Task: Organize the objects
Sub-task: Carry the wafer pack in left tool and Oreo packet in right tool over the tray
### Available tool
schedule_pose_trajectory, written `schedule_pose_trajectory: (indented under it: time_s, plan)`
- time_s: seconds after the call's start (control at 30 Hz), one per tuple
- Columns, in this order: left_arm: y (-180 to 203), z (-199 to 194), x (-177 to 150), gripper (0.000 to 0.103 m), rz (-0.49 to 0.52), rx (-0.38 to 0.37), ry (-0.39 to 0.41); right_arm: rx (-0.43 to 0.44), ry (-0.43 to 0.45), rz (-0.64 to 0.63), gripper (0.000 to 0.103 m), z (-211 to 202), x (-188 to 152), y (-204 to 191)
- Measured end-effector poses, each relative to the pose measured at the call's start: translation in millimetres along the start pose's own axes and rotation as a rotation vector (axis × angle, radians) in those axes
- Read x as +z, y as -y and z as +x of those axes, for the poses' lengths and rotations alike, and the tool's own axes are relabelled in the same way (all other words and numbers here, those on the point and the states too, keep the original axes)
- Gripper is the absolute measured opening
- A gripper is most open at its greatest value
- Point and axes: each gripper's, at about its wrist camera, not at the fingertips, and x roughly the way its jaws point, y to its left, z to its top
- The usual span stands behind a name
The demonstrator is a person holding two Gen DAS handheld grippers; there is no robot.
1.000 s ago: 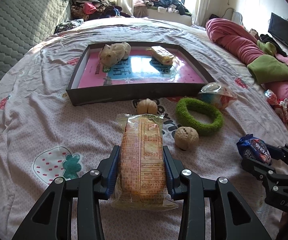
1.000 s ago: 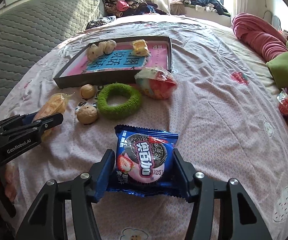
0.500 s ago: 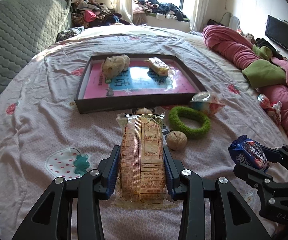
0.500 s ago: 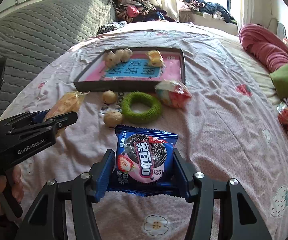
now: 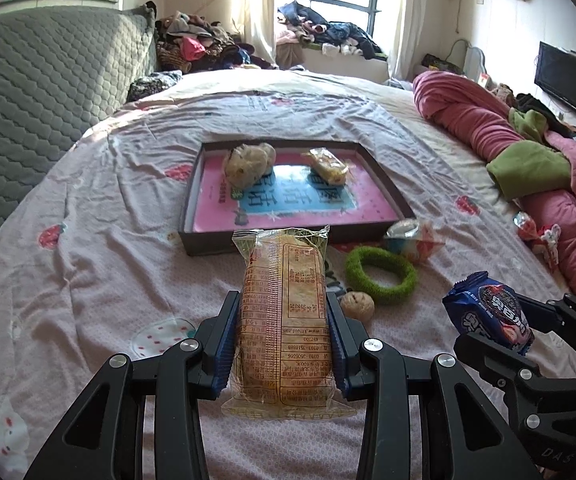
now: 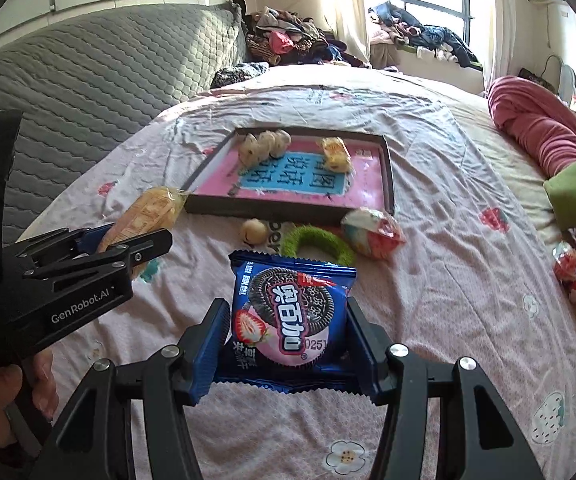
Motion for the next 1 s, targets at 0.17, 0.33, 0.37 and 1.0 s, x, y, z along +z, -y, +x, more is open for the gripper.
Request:
schedule_pose_trajectory:
  time_s: [0.17, 0.33, 0.37, 1.0]
  plan:
    - [-1, -12, 10, 0.041, -0.001, 0.002, 0.024, 0.002, 0.019, -0.005, 0.057, -8, 11, -4]
    - [-1, -20, 17, 0.041, 0.0, 0.007, 0.038, 0.007, 0.039, -0.009, 0.057, -14, 19, -7]
    - [-1, -21, 18, 0.041, 0.0, 0.006, 0.039, 0.007, 0.041, -0.01, 0.057, -15, 21, -7]
    - [-4, -38, 46, 0.041, -0.016, 0.026, 0.087, 0.01, 0.116, -0.018, 0.057, -33, 54, -9]
